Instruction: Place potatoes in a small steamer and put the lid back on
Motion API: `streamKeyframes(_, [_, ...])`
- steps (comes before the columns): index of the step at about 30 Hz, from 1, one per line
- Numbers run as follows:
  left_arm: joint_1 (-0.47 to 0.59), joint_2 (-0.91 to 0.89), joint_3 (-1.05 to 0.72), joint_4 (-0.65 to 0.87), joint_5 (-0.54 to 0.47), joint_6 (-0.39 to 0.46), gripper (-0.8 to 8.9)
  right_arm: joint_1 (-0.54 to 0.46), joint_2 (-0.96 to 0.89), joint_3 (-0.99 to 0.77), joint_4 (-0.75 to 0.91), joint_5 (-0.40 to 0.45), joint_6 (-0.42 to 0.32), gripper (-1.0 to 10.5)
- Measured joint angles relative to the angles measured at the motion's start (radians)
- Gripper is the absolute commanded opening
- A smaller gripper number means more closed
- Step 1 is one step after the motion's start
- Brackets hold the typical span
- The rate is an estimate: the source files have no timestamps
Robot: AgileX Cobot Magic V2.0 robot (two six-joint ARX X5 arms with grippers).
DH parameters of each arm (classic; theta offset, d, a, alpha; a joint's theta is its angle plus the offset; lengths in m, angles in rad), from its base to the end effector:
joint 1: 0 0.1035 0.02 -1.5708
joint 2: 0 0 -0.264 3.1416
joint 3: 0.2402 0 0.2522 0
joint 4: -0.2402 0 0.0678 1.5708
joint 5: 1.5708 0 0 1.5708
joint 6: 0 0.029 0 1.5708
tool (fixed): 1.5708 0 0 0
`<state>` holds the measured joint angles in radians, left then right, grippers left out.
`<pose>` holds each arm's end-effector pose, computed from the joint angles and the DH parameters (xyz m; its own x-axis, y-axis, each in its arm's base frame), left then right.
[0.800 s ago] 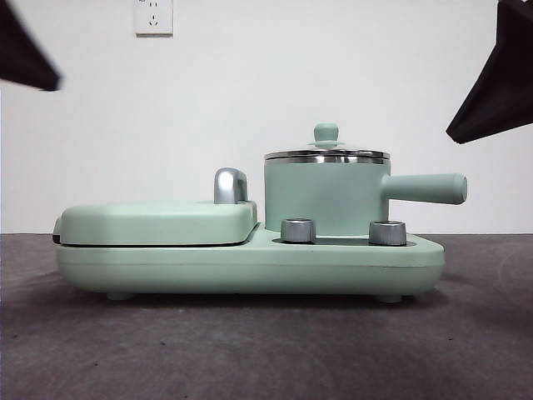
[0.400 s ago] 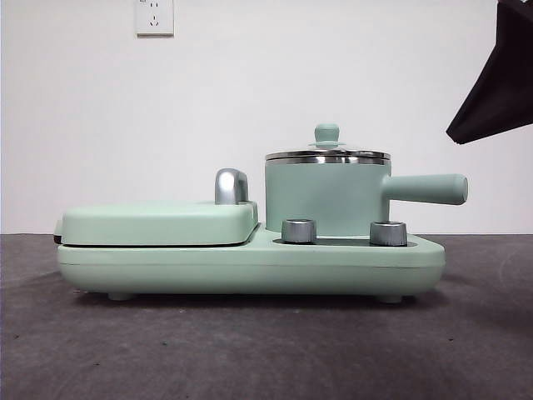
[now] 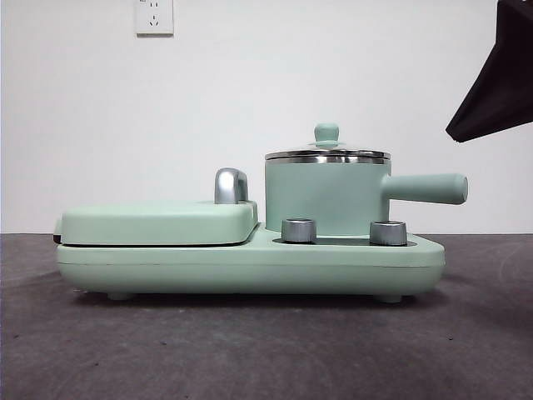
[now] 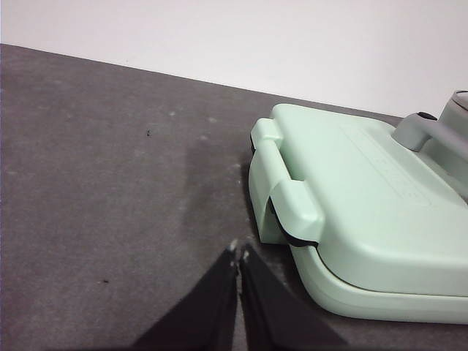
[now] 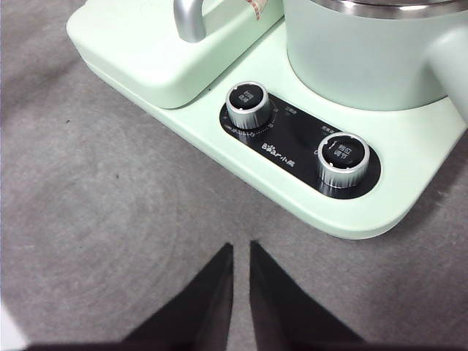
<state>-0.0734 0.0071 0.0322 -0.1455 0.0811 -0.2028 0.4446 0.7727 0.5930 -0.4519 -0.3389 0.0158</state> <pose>0.0950 -0.0093 0.1599 0.9809 -0.1534 -0.1197 0.1260 0.9697 -0.2095 0.1398 0.0773 0.2469 0.5442 0.6275 -0.5568 -0.6394 0.7400 0.2090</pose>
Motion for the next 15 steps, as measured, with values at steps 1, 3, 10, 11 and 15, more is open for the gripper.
streamKeyframes(1, [0.000, 0.000, 0.000, 0.000, 0.000, 0.000, 0.06, 0.000, 0.000, 0.000, 0.000, 0.000, 0.000, 0.3])
streamKeyframes(3, [0.000, 0.000, 0.000, 0.000, 0.000, 0.000, 0.06, 0.000, 0.000, 0.000, 0.000, 0.000, 0.000, 0.3])
streamKeyframes(10, [0.000, 0.000, 0.000, 0.000, 0.000, 0.000, 0.06, -0.052, -0.151, -0.022, 0.028, 0.093, -0.059, 0.3])
streamKeyframes(11, [0.000, 0.000, 0.000, 0.000, 0.000, 0.000, 0.06, -0.078, -0.192, -0.047, 0.056, 0.134, -0.071, 0.3])
streamKeyframes(15, [0.000, 0.000, 0.000, 0.000, 0.000, 0.000, 0.06, -0.209, -0.371, -0.220, 0.160, 0.256, -0.090, 0.3])
